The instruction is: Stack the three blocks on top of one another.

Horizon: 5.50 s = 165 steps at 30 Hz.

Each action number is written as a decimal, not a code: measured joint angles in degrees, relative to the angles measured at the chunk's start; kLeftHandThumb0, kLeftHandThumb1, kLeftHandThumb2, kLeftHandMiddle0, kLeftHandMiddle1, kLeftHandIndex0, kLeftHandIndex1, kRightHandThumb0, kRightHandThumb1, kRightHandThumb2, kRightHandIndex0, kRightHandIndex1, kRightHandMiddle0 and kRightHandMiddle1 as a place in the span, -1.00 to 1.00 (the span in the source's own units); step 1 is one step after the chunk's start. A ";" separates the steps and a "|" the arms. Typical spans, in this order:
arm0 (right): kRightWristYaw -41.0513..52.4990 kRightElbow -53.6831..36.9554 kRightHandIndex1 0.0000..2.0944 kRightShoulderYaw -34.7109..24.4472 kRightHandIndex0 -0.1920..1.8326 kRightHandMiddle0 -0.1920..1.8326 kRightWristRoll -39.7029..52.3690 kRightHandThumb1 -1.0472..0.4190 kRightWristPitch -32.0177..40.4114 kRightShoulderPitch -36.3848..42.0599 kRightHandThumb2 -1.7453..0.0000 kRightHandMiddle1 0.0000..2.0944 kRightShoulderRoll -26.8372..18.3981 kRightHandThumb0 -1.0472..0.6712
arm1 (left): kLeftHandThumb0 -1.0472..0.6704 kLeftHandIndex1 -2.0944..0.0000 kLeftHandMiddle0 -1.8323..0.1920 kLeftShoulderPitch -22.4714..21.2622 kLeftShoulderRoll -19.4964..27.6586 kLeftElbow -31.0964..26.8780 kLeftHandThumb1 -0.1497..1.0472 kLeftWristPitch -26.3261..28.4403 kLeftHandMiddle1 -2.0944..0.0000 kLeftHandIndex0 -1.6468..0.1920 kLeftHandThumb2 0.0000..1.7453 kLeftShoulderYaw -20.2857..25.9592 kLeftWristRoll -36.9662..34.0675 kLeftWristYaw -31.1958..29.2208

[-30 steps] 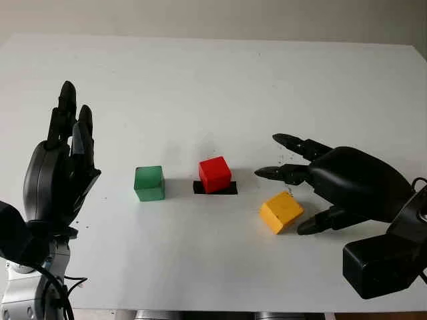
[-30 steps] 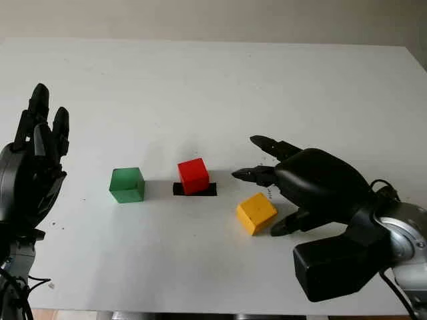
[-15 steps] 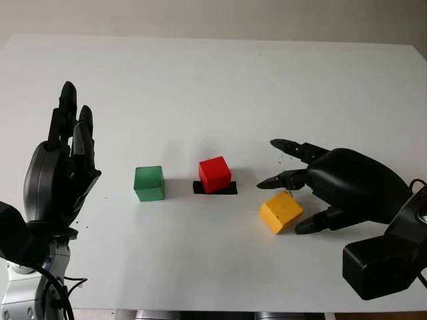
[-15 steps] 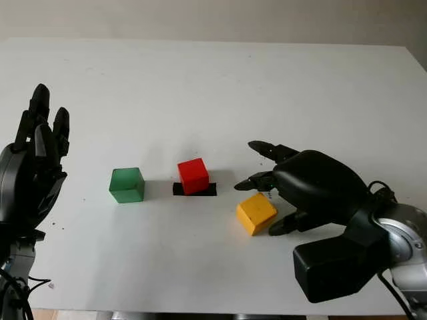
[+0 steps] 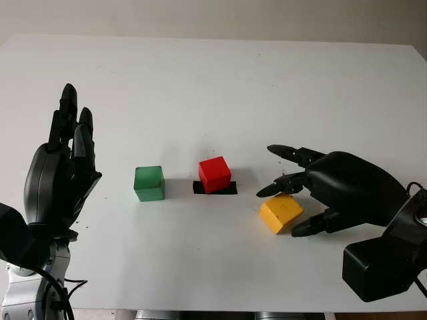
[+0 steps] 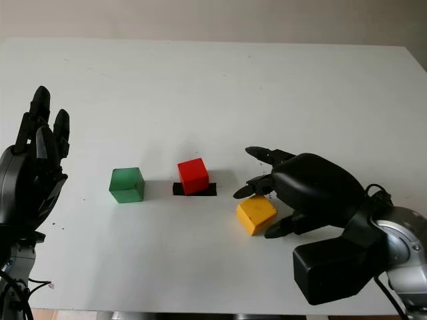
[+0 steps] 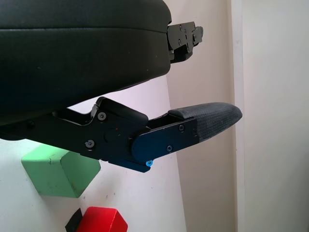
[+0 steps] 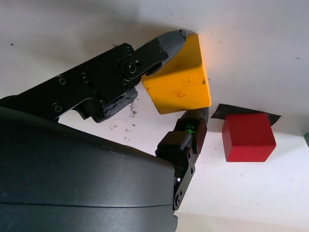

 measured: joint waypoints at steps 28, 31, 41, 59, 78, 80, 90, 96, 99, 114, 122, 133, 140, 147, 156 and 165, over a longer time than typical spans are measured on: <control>-0.22 3.95 -0.94 -0.95 -0.54 -0.34 0.65 -0.79 -0.46 -7.32 0.93 0.01 -0.56 -0.16 | -0.64 0.95 0.97 1.33 -0.04 -0.02 1.00 -4.04 0.95 0.98 -0.28 -1.24 4.16 0.48; -0.82 5.71 -0.93 -1.24 -0.51 -0.32 2.09 -0.80 -0.82 -11.17 0.93 0.06 -0.56 -0.20 | -0.65 0.95 0.97 1.35 -0.04 -0.02 1.00 -4.15 0.95 0.97 -0.29 -1.34 4.29 0.51; 1.14 14.49 -0.92 0.85 -0.42 -0.14 8.52 -0.73 1.08 -30.07 0.95 -0.01 0.68 -0.20 | -0.63 0.95 0.97 1.61 -0.63 -0.02 1.00 -4.66 0.95 0.97 -0.30 -1.60 4.40 0.69; 6.02 29.57 -0.97 6.70 -0.56 -0.46 20.05 -0.83 20.10 -43.85 0.93 0.41 15.83 -0.27 | -0.62 0.95 0.96 1.71 -2.29 -0.28 1.00 -5.05 0.95 0.96 -0.31 -3.15 5.98 2.82; 7.59 37.28 -0.96 10.41 -0.57 -0.45 21.26 -0.81 22.67 -42.67 0.94 0.51 21.93 -0.35 | -0.60 0.95 0.95 1.75 -2.55 -0.30 1.00 -5.99 0.95 0.95 -0.31 -3.37 6.74 2.92; 7.82 37.36 -0.96 10.67 -0.56 -0.44 21.33 -0.80 23.29 -42.37 0.94 0.51 22.06 -0.33 | -0.60 0.95 0.95 1.75 -2.56 -0.30 1.00 -5.99 0.95 0.95 -0.31 -3.38 6.74 3.01; 10.73 35.45 -0.95 10.74 -0.56 -0.43 24.45 -0.81 28.26 -40.60 0.94 0.50 22.25 -0.35 | -0.60 0.95 0.96 1.77 -2.58 -0.30 1.00 -6.05 0.95 0.96 -0.29 -3.43 6.76 3.05; 11.83 34.27 -0.95 10.72 -0.55 -0.43 25.67 -0.82 29.44 -39.13 0.94 0.52 22.20 -0.36 | -0.59 0.95 0.97 1.77 -2.54 -0.28 1.00 -6.35 0.95 0.97 -0.28 -3.49 6.86 2.75; 11.68 33.76 -0.95 10.77 -0.56 -0.42 25.64 -0.81 30.21 -38.82 0.94 0.53 22.20 -0.35 | -0.59 0.95 0.97 1.78 -2.53 -0.28 1.00 -6.31 0.95 0.96 -0.29 -3.47 6.67 2.45; 8.32 35.20 -0.96 10.98 -0.58 -0.46 20.86 -0.84 24.47 -38.01 0.94 0.53 20.55 -0.34 | -0.60 0.95 0.96 2.46 -2.53 -0.35 1.00 -5.91 0.95 0.96 -0.30 -3.40 6.75 2.60; 7.04 36.00 -0.96 11.05 -0.59 -0.46 19.29 -0.85 22.27 -37.28 0.94 0.54 20.54 -0.32 | -0.59 0.95 0.96 2.55 -2.52 -0.43 1.00 -5.98 0.95 0.95 -0.31 -3.36 6.80 2.58; 7.55 35.90 -0.95 11.04 -0.58 -0.46 18.82 -0.85 22.05 -37.20 0.94 0.53 20.23 -0.34 | -0.60 0.95 0.96 2.56 -2.52 -0.43 1.00 -6.24 0.95 0.95 -0.31 -3.32 6.79 2.52; 8.66 35.59 -0.95 11.07 -0.59 -0.49 18.94 -0.84 22.13 -37.03 0.94 0.50 20.04 -0.36 | -0.60 0.95 0.96 2.60 -2.52 -0.43 1.00 -6.30 0.95 0.95 -0.31 -3.24 6.78 2.43; 15.29 35.22 -1.00 13.58 -0.97 -0.96 17.78 -0.73 24.60 -37.08 0.94 -0.70 17.13 -0.74 | -0.59 0.95 0.96 2.80 -2.49 -0.42 1.00 -6.84 0.95 0.96 -0.30 -3.05 6.92 2.35; 13.64 30.97 -1.00 13.71 -1.00 -1.00 16.91 -0.73 21.32 -35.19 0.93 -1.00 15.00 -0.85 | -0.58 0.95 0.96 3.01 -2.45 -0.41 1.00 -7.17 0.95 0.96 -0.31 -3.03 7.59 2.24; 7.05 25.97 -1.00 8.47 -1.00 -1.00 19.09 -0.81 23.47 -31.11 0.91 -1.00 15.13 -0.92 | -0.58 0.95 0.96 3.13 -2.42 -0.32 1.00 -7.19 0.95 0.96 -0.31 -3.03 8.81 2.28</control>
